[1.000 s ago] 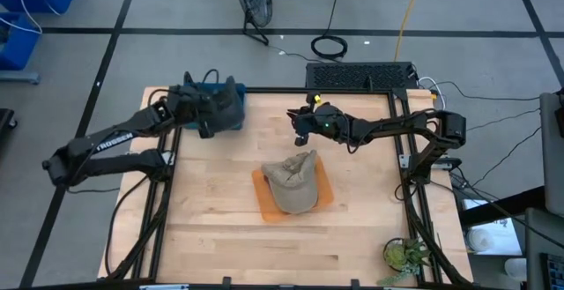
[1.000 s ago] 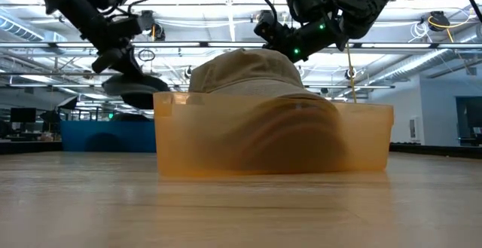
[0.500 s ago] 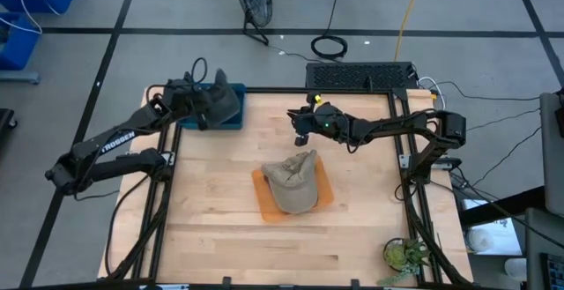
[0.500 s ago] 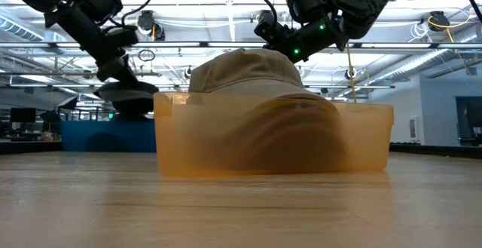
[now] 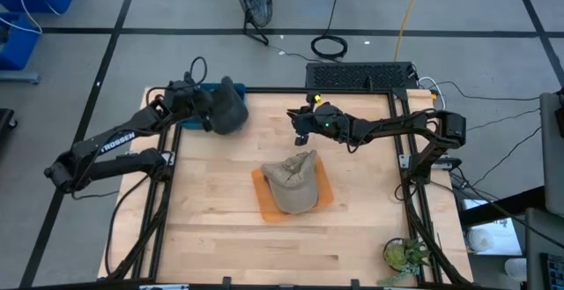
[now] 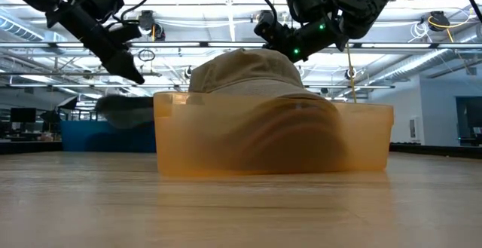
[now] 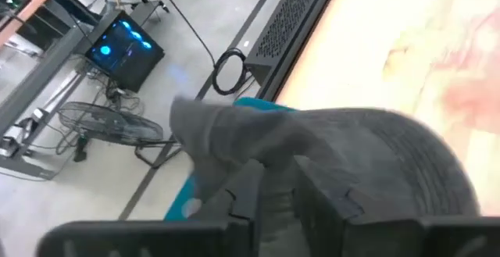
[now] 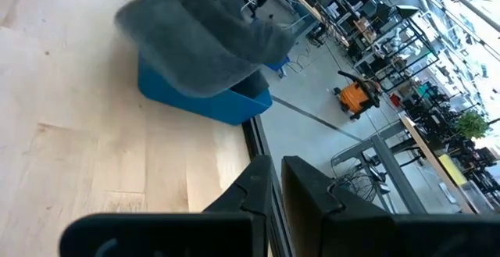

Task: Pick & Place hat
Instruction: Put the black cap into the blue bin

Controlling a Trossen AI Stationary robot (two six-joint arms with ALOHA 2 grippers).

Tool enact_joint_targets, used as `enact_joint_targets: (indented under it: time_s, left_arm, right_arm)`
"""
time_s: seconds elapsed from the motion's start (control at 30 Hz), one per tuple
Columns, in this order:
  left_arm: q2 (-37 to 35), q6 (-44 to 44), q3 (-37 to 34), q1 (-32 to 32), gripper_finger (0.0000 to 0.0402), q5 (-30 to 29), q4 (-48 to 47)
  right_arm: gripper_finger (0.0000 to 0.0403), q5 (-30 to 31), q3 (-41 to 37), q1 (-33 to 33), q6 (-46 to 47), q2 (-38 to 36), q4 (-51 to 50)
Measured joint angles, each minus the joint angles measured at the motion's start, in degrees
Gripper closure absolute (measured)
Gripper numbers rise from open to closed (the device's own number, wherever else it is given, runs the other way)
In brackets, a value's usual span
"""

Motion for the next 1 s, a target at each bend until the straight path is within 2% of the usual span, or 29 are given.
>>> enact_joint_targets:
  time_s: [0.3, 0.37, 0.5, 0.57, 0.63, 0.8, 0.9, 1.0]
  left_arm:
    - [0.00, -1.18, 0.00, -4.82, 0.0254, -0.11, 3.17]
    - [0.00, -1.90, 0.00, -6.58, 0.0242, 2.32, 4.61]
    - [0.00, -4.73, 0.00, -12.41, 0.0225, 11.04, 7.93]
    - [0.14, -5.06, 0.00, -16.68, 0.0223, 11.38, 8.88]
    - [1.07, -2.83, 0.00, -21.64, 0.0224, 7.92, 8.94]
    - [6.84, 1.02, 0.02, -32.61, 0.0240, -7.59, 8.46]
    - [11.94, 0.93, 0.02, -36.10, 0.0244, -14.40, 8.28]
    - [16.61, -0.45, 0.02, -37.55, 0.0234, -18.44, 9.01]
  right_arm:
    - [0.0383, -4.38, 0.00, -1.21, 1.30, 0.02, -0.02]
    - [0.0383, -4.38, 0.00, -1.48, 1.40, 0.02, 0.00]
    - [0.0383, -4.38, 0.00, -1.64, 1.39, 0.02, 0.14]
    - [0.0383, -4.38, 0.00, -1.74, 1.43, 0.02, 0.74]
    - [0.0383, -4.39, 0.00, -1.76, 1.43, 0.02, 1.52]
    - [0.0383, -4.40, 0.00, -1.86, 1.37, 0.02, 2.18]
    - [0.0382, -4.40, 0.00, -1.86, 0.81, 0.02, 2.84]
    - [0.0383, -4.40, 0.00, -1.88, -0.04, 0.02, 3.31]
